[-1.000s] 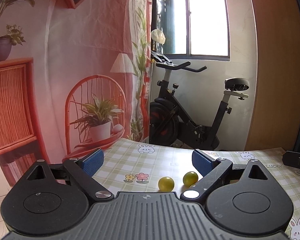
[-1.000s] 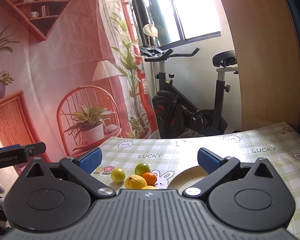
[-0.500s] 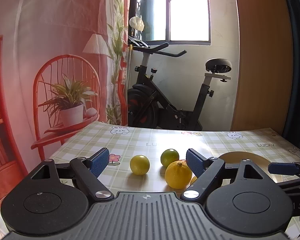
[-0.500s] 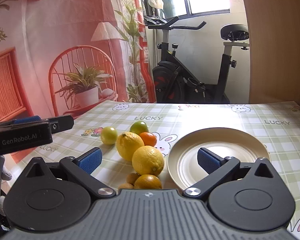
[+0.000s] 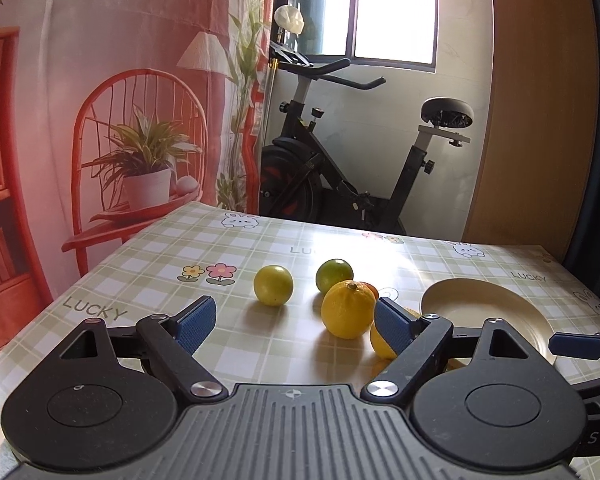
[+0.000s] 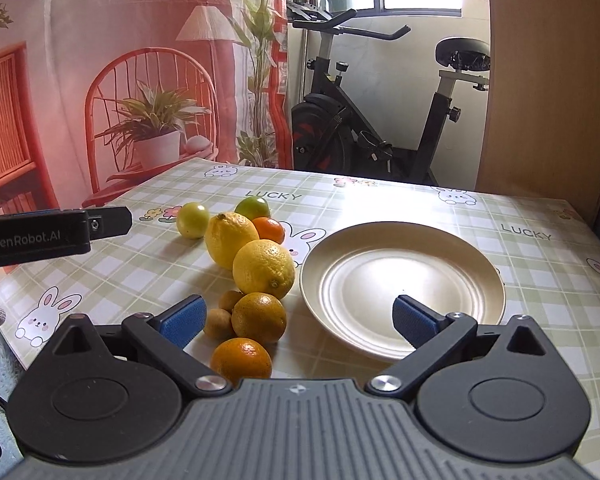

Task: Organize fruits
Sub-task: 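Move the left gripper toward an orange at the fruit cluster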

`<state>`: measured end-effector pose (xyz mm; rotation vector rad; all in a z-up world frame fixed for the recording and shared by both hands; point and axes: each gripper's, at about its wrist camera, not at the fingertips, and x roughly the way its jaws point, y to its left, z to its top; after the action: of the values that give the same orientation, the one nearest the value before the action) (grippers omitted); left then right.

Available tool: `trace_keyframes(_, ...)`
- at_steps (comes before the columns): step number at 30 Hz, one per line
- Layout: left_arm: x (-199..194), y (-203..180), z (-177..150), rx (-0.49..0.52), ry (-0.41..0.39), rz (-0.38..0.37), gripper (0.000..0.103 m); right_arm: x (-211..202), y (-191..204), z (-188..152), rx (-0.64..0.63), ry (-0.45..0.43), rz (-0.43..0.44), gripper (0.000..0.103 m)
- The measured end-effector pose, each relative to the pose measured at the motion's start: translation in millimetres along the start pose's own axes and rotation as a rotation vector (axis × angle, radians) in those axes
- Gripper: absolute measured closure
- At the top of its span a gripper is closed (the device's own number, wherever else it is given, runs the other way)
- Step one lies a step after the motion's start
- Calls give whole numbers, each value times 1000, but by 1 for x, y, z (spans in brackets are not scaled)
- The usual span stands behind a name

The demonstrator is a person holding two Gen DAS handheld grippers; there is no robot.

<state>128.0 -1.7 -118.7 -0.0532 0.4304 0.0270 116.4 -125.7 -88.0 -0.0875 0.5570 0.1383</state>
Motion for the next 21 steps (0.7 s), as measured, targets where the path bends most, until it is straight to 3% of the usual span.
trace_keyframes(5,5,-1,-1,-6,32,23,15,5,0,-4,-29,31,-8,2)
trace_keyframes(12,13,-5,-8,19,85,-45,14,14,-2,-12,-7,101,71,5)
trace_keyframes(21,13,-12,-12,52,78,-63,6,17,7,-18,-51,122,111,19)
